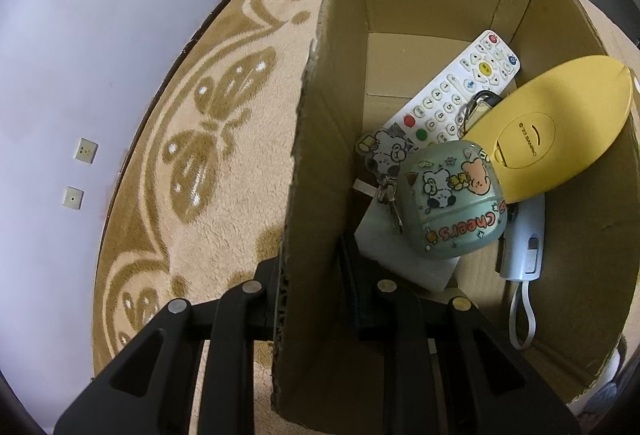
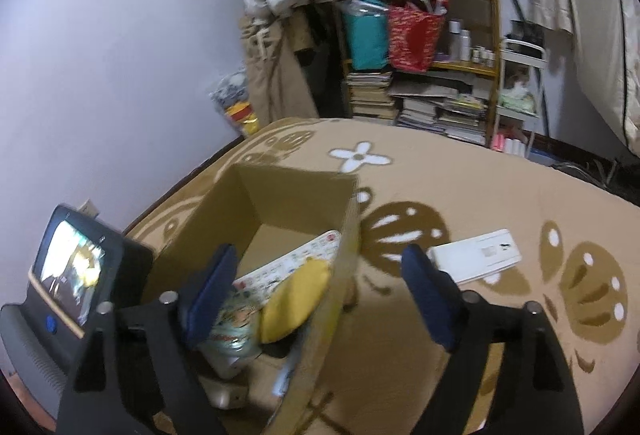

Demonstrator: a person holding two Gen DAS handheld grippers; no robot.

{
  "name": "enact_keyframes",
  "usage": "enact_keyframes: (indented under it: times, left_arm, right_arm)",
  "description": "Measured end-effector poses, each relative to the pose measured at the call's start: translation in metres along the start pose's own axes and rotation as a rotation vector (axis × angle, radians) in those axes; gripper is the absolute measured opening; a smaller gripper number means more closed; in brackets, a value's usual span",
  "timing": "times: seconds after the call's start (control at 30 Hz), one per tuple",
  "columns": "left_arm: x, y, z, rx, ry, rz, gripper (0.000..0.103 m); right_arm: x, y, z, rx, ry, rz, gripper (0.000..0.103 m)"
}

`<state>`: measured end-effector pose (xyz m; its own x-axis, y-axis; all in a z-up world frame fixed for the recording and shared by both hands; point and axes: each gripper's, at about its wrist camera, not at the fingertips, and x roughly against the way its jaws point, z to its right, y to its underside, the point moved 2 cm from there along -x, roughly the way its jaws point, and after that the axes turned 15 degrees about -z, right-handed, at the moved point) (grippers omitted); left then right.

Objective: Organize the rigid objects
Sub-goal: 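Carry the earbud case over the box and release it inside, then move the right gripper over the white rectangular charger on the rug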

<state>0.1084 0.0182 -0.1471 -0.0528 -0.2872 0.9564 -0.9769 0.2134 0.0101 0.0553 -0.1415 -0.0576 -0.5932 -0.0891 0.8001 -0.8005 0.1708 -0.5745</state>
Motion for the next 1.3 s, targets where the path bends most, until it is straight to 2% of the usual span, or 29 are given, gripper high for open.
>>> enact_keyframes:
  times: [0.1, 0.4, 0.53, 0.67, 0.8, 0.93, 1.13, 1.23, 1.3]
  left_arm:
    - [0.0, 0.0, 0.0, -0.001, -0.001, 0.0, 0.022]
    - [0.0, 0.0, 0.0, -0.001, -0.002, 0.0, 0.022]
    - [0.0, 0.0, 0.0, -0.002, -0.002, -0.001, 0.022]
    - [0.0, 0.0, 0.001, -0.004, -0.002, -0.002, 0.022]
    - [-0.001, -0.001, 0.001, -0.005, -0.006, -0.004, 0.022]
    - [-0.001, -0.001, 0.001, -0.005, -0.003, -0.005, 0.022]
    - [-0.002, -0.001, 0.002, -0.006, -0.006, -0.006, 0.022]
    - [-0.002, -0.002, 0.002, -0.007, -0.007, -0.007, 0.022]
    - [-0.002, -0.002, 0.002, -0.006, -0.006, -0.007, 0.022]
  right_arm:
    - [-0.003, -0.004, 0.016, -0.041, 0.052, 0.005, 0.098]
    - [-0.029, -0.023, 0.071, -0.171, 0.112, -0.055, 0.098]
    - [-0.045, -0.029, 0.102, -0.277, 0.119, -0.09, 0.098]
    - [-0.06, -0.024, 0.131, -0.399, 0.072, -0.127, 0.098]
    - [-0.081, -0.02, 0.153, -0.45, 0.109, -0.168, 0.098]
    - [-0.102, -0.025, 0.163, -0.451, 0.172, -0.211, 0.098]
    - [-0.118, -0.028, 0.171, -0.499, 0.177, -0.29, 0.098]
    - [-0.119, -0.028, 0.172, -0.52, 0.187, -0.304, 0.098]
    - [-0.123, -0.025, 0.173, -0.548, 0.19, -0.349, 0.098]
